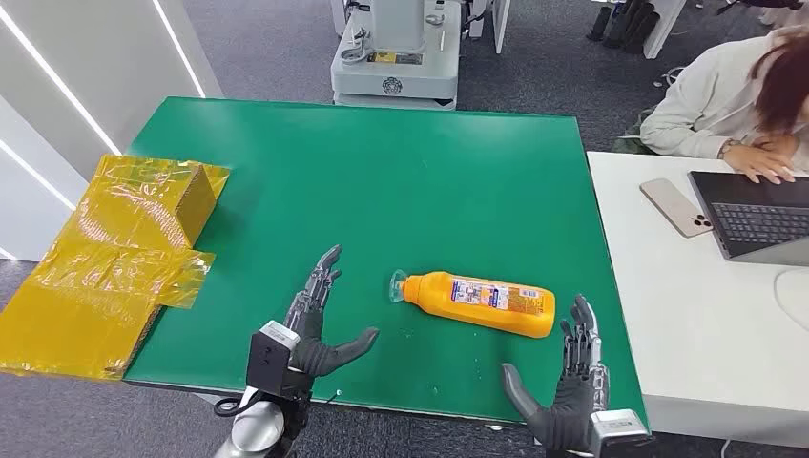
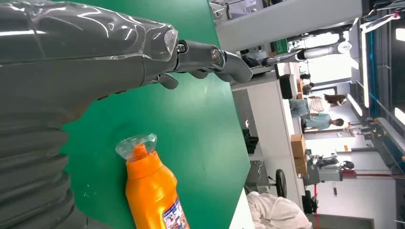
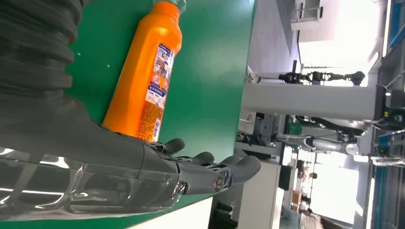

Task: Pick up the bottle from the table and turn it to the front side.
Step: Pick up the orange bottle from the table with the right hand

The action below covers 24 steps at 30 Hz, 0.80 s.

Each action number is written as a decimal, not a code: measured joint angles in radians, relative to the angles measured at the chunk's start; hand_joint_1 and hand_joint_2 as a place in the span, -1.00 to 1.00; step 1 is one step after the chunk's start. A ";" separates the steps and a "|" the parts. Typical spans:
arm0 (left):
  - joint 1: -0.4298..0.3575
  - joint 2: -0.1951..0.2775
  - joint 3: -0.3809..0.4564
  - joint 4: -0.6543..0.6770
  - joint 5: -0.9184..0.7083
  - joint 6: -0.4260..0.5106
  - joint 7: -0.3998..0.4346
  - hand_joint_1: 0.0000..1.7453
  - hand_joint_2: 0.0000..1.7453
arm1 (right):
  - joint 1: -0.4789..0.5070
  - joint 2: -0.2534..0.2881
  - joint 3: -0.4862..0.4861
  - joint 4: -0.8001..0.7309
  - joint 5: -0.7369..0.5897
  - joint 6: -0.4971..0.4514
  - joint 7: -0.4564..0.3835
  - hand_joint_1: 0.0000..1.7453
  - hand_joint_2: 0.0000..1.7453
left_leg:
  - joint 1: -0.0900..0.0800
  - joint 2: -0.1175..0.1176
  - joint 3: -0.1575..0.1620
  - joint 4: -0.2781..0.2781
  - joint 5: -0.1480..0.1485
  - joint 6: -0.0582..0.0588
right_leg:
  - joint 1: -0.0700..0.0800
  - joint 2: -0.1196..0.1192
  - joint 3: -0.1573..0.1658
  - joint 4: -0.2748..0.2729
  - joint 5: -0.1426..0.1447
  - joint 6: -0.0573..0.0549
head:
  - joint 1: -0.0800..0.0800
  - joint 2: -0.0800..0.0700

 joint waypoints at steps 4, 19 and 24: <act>0.021 0.001 0.000 -0.026 -0.002 0.006 0.000 -1.00 1.00 | -0.006 -0.014 0.019 0.008 -0.007 -0.006 -0.003 -1.00 1.00 | 0.000 0.000 0.000 0.000 0.000 0.000 | 0.000 0.000 0.000 0.000 0.000 0.000 | 0.000 0.000; 0.040 0.000 0.000 -0.050 -0.014 0.016 0.006 -1.00 1.00 | -0.008 -0.024 0.037 0.011 -0.013 -0.020 -0.004 -1.00 1.00 | 0.000 0.000 0.000 0.000 0.000 0.000 | 0.000 0.000 0.000 0.000 0.000 0.000 | 0.000 0.000; 0.040 0.000 0.000 -0.050 -0.016 0.015 0.007 -1.00 1.00 | -0.008 -0.025 0.040 0.011 0.000 -0.020 0.009 -1.00 1.00 | 0.000 0.000 0.000 0.000 0.000 0.000 | 0.000 0.000 0.000 0.000 0.000 0.000 | 0.000 0.000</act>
